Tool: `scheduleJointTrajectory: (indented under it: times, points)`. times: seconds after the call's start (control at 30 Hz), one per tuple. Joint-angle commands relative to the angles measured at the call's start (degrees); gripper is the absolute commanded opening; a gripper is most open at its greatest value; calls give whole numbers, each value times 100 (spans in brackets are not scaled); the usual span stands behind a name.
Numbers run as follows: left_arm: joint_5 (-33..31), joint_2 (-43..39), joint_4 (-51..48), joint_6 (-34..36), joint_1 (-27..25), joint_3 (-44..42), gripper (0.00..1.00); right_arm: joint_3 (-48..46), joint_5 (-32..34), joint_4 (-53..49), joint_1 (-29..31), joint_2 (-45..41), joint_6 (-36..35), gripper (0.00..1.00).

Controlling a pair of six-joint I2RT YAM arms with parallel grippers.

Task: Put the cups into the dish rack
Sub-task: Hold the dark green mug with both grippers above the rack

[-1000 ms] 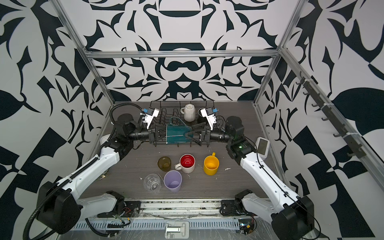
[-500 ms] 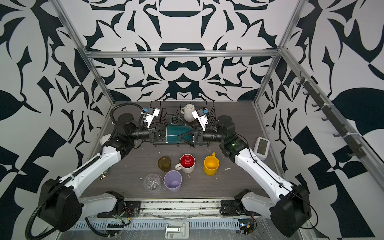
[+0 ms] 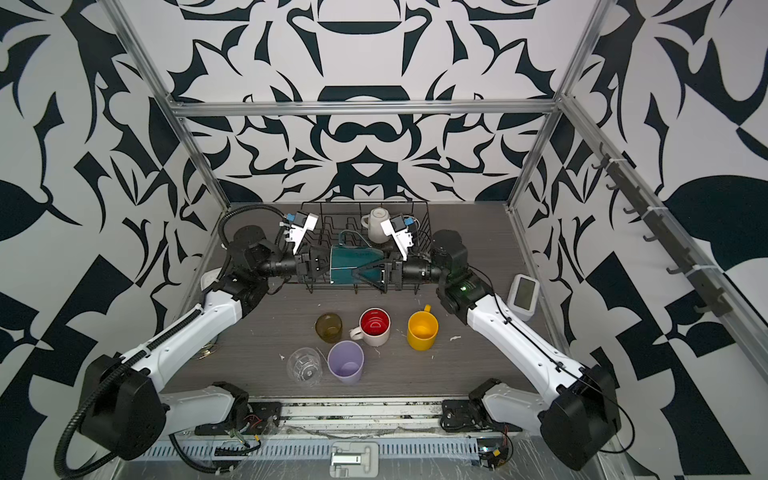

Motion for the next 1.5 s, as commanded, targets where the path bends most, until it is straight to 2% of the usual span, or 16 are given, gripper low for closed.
scheduleJointTrajectory:
  times: [0.0, 0.27, 0.47, 0.57, 0.67, 0.93, 1.03, 1.1, 1.13, 1.47]
  points:
    - [357, -15, 697, -298, -8, 309, 0, 207, -128, 591, 48, 46, 221, 92]
    - [484, 24, 789, -411, -13, 311, 0, 251, -311, 793, 57, 164, 357, 90]
    - [528, 72, 934, -534, -8, 324, 0, 282, -352, 809, 81, 228, 373, 84]
    - [546, 74, 1004, -590, -13, 331, 0, 318, -426, 798, 95, 285, 400, 73]
    - [555, 76, 1089, -660, -10, 338, 0, 339, -485, 792, 109, 329, 426, 68]
    - [563, 276, 1147, -749, -8, 349, 0, 426, -488, 765, 145, 368, 434, 35]
    - [555, 278, 1155, -776, -11, 342, 0, 454, -476, 759, 153, 388, 434, 20]
    - [555, 290, 1164, -793, -14, 349, 0, 468, -452, 742, 155, 406, 426, 4]
    - [555, 288, 1172, -801, -10, 348, 0, 465, -437, 748, 151, 414, 424, 0]
    - [474, 296, 1087, -835, 11, 375, 0, 496, -118, 738, 156, 279, 325, 0]
